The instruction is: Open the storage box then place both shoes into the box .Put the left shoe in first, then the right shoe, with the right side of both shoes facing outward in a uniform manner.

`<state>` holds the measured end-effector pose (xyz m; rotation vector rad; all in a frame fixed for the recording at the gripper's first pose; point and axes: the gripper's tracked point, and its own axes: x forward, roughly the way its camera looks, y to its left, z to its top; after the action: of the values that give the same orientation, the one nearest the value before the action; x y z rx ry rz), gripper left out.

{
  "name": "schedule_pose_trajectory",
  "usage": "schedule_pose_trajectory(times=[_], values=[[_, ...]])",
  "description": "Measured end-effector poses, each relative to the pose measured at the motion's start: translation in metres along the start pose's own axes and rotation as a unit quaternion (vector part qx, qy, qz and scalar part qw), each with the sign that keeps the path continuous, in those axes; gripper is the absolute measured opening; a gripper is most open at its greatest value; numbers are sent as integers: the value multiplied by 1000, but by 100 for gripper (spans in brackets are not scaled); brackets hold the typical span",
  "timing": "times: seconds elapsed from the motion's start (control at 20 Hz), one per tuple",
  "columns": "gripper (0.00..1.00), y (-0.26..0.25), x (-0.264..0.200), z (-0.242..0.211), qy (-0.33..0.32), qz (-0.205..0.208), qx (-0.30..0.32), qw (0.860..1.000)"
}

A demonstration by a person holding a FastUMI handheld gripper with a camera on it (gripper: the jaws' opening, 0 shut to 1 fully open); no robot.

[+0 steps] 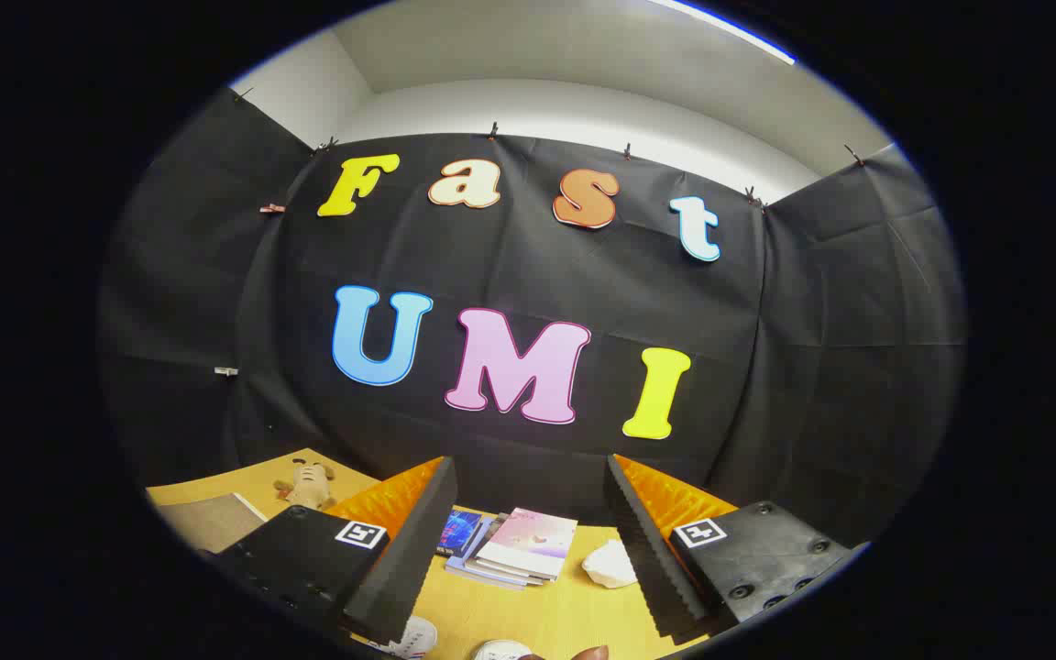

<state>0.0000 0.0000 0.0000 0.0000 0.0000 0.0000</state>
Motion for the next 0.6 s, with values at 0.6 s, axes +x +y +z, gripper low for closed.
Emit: schedule_pose_trajectory(times=[0.6], values=[[98, 8, -7, -11, 16, 7, -12, 1000]])
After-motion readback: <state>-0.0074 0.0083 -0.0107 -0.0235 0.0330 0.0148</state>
